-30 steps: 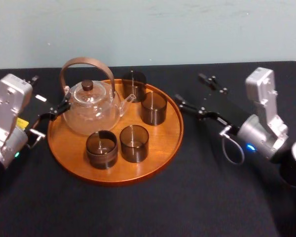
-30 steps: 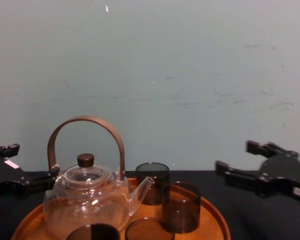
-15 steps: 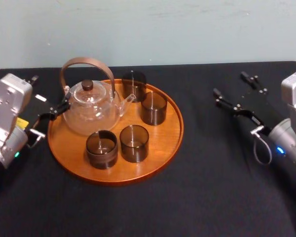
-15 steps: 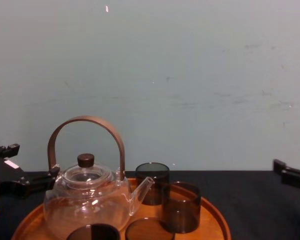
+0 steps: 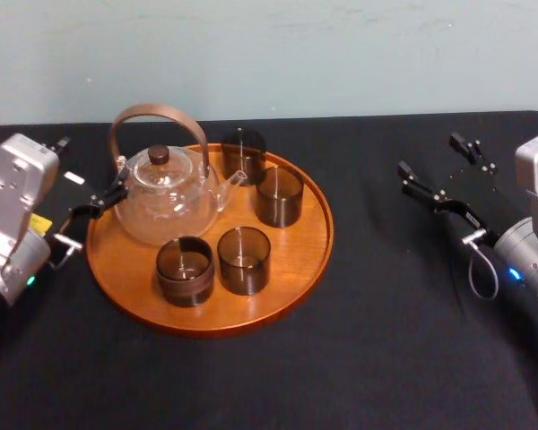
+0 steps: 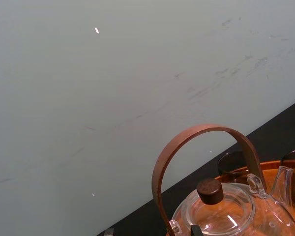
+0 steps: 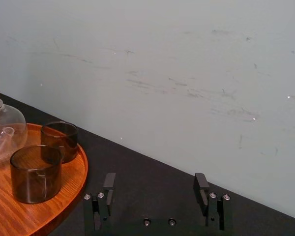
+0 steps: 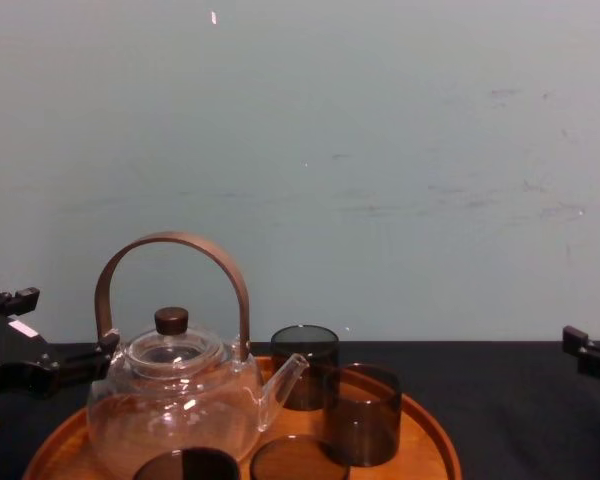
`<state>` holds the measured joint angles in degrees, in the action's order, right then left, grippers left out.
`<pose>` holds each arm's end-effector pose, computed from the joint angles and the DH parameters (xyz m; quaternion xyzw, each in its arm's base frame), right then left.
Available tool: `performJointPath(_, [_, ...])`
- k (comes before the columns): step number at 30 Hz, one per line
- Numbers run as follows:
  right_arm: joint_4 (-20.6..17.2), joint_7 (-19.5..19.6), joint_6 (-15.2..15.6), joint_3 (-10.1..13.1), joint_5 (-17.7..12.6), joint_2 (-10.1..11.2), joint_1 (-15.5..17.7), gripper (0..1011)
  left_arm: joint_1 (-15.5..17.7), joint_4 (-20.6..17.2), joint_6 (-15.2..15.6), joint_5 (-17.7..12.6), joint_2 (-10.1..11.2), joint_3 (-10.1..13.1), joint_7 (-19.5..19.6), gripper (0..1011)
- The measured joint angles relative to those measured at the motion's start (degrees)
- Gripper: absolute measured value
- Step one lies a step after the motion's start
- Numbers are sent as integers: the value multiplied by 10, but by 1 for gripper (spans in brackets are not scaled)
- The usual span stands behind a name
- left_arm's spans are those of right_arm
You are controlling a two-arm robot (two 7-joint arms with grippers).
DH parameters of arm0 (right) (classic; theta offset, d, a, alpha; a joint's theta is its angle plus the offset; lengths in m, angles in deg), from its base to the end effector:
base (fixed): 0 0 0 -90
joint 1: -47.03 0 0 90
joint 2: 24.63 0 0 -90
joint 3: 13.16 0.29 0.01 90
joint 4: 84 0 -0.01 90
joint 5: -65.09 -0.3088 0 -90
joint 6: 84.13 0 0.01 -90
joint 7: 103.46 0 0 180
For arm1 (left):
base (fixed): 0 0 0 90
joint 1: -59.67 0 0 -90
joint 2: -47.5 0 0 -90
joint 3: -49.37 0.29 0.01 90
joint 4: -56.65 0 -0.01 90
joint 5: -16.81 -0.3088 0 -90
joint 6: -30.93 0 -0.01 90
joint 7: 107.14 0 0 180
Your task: Pick up the glass from the table and place it on the tray.
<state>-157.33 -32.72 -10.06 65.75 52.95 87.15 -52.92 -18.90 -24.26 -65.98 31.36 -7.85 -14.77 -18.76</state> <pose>0.3687 -0.0887 -0.3239 -0.0432 -0.1015 -0.5301 0.8407 0.3581 0.0827 -0.3022 0.1414 -0.1325 0.5799 0.7913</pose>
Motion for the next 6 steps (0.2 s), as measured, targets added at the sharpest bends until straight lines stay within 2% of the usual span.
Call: performJointPath(6, [0, -2, 0, -1, -1, 0, 0, 1002, 0, 0, 0, 0, 0, 0, 0, 1010])
